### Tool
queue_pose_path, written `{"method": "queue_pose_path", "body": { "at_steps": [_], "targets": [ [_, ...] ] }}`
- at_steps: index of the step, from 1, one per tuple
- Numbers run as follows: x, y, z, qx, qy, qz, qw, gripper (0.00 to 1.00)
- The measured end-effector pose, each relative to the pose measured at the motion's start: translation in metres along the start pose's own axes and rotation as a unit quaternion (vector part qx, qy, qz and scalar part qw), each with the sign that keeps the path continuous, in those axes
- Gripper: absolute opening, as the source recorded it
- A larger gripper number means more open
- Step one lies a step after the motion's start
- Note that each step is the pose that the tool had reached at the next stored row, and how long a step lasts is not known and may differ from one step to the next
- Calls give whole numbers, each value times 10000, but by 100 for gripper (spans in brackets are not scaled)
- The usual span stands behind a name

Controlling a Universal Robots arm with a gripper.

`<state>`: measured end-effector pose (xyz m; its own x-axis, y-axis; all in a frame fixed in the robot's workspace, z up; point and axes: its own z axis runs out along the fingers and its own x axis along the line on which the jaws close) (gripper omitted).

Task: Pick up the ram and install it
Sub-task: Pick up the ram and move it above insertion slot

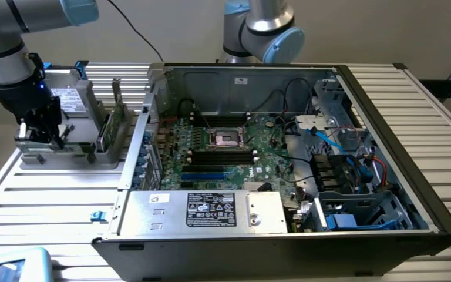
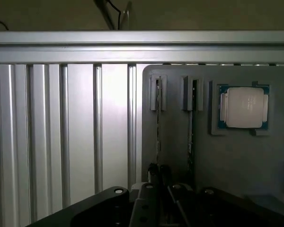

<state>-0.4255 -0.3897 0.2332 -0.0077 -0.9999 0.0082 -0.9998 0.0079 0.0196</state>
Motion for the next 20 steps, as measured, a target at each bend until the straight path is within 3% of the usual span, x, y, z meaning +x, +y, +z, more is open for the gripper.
{"method": "queue_pose_path", "body": {
  "at_steps": [6, 20],
  "targets": [
    [2, 5, -229, 15, 0, 0, 10000, 13],
    [10, 18, -861, 16, 0, 0, 10000, 13]
  ]
}}
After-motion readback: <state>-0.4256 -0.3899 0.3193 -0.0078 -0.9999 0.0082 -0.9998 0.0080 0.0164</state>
